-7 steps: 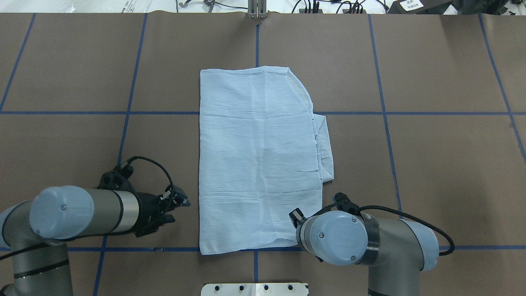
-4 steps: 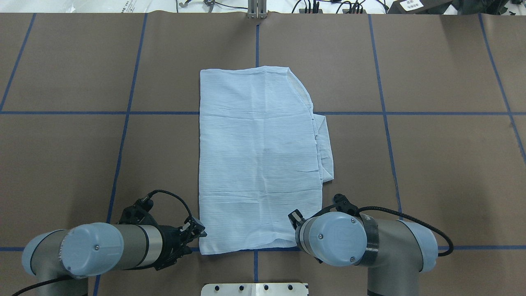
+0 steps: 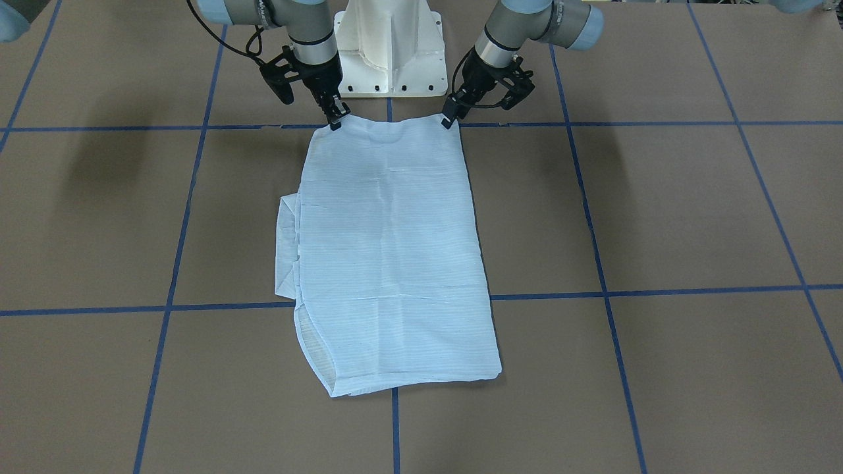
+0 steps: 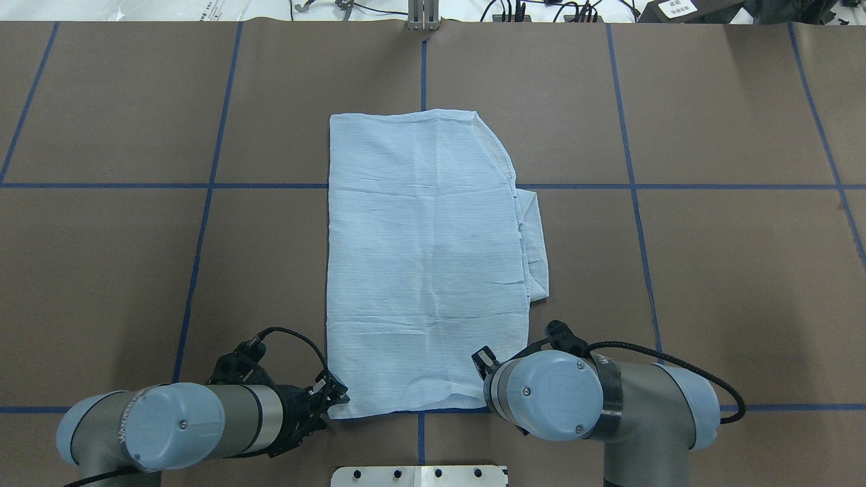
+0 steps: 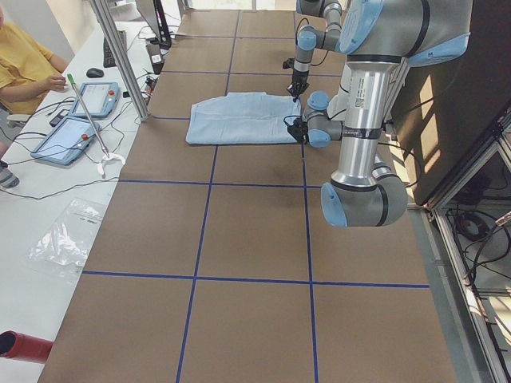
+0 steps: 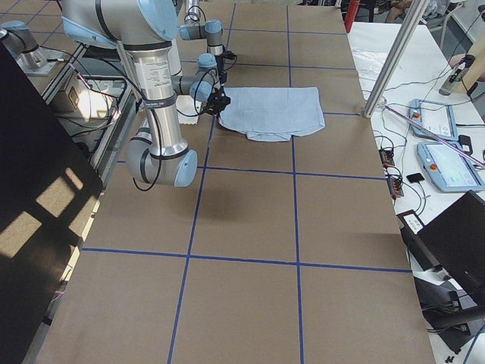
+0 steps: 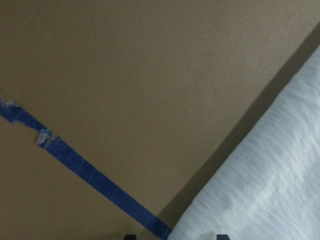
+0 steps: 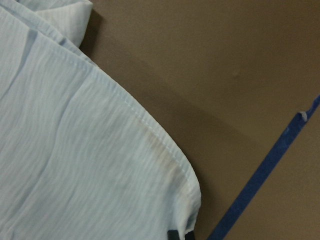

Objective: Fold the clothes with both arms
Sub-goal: 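Move the left gripper to the other near corner of the shirt, then grasp both near corners of the shirt with the left and right grippers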

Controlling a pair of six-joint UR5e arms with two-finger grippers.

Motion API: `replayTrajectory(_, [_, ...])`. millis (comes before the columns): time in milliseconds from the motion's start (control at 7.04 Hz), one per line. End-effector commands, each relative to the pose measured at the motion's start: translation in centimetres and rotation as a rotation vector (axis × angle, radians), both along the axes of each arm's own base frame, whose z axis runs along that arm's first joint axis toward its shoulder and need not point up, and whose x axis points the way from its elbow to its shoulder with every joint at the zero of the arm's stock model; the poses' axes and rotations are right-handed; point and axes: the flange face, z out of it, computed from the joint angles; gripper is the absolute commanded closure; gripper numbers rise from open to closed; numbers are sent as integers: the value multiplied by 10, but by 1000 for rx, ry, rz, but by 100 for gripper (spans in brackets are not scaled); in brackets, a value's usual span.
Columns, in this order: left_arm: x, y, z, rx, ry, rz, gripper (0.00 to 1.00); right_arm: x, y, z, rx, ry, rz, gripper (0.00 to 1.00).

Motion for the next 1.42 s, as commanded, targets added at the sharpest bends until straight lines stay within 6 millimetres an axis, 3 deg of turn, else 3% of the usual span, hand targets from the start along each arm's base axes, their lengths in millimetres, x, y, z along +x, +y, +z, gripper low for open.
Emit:
replayTrajectory(0, [1, -1, 1, 3, -6, -8, 100, 0, 0, 1, 1, 2, 2, 100])
replayTrajectory(284, [2, 0, -2, 4, 0, -6, 100, 1, 0, 2, 2, 4, 3, 100])
replayTrajectory(426, [-7, -1, -15, 7, 29, -9, 100, 0, 2, 1, 4, 4, 3, 100])
replayTrajectory(568, [-29, -5, -47, 17, 99, -18, 100, 11, -4, -14, 16, -27, 22, 100])
replayTrajectory(710, [-55, -31, -65, 32, 140, -61, 100, 30, -23, -26, 28, -56, 67, 100])
replayTrajectory(995, [-116, -127, -94, 71, 178, -108, 100, 67, -83, -47, 54, -92, 170, 100])
replayTrajectory(1137, [-132, -166, -106, 106, 154, -134, 100, 81, -110, -55, 97, -91, 186, 100])
replayTrajectory(1279, [-120, -207, -111, 117, 118, -173, 100, 99, -145, -65, 139, -90, 217, 100])
